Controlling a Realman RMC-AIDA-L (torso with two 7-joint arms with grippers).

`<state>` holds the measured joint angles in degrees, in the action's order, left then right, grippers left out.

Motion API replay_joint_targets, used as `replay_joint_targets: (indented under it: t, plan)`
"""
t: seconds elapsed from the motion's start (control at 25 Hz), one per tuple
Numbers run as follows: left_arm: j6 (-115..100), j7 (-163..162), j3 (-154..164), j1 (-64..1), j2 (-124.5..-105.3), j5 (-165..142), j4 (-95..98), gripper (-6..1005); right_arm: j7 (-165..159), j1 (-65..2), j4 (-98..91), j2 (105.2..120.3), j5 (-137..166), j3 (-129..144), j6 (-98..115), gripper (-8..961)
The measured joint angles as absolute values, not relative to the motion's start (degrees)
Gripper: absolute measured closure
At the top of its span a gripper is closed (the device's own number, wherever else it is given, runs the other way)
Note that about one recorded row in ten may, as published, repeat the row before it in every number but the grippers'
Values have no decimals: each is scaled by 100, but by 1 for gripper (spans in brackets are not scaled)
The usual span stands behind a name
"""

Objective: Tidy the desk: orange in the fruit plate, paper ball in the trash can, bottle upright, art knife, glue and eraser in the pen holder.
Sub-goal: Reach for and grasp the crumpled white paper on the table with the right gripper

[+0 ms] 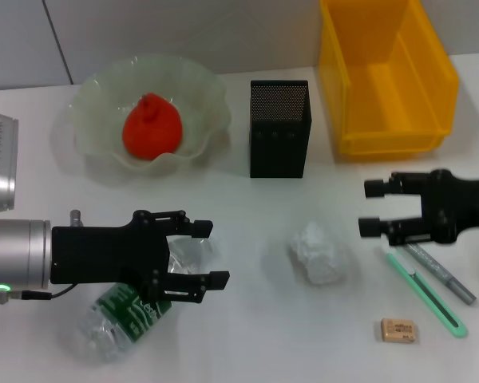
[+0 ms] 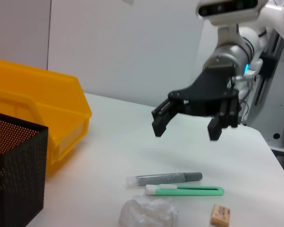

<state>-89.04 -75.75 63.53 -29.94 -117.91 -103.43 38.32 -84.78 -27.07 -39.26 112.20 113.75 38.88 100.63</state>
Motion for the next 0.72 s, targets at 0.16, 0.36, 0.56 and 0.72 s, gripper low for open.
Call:
replay_joint_targets:
  t: [0.16, 0.36, 0.56, 0.72]
  plan:
    - [-8892, -7573, 6336, -3000, -11793, -10336, 3855, 194, -9719, -3019, -4705, 11203, 11611, 4066, 10191, 235]
    - [-8794, -7571, 6319, -3036, -11795, -10317, 3867, 195, -11007, -3851, -5099, 11050, 12667, 4118, 10452, 238]
    - [-8739, -7568, 6271, -3063, -11795, -10305, 3867, 194, -11464, -4476, -5215, 11042, 13541, 4311, 10671, 242]
    - [-8722, -7612, 6240, -3077, -11795, -10303, 3869, 194, -11528, -4697, -5260, 11092, 13823, 4838, 10552, 245]
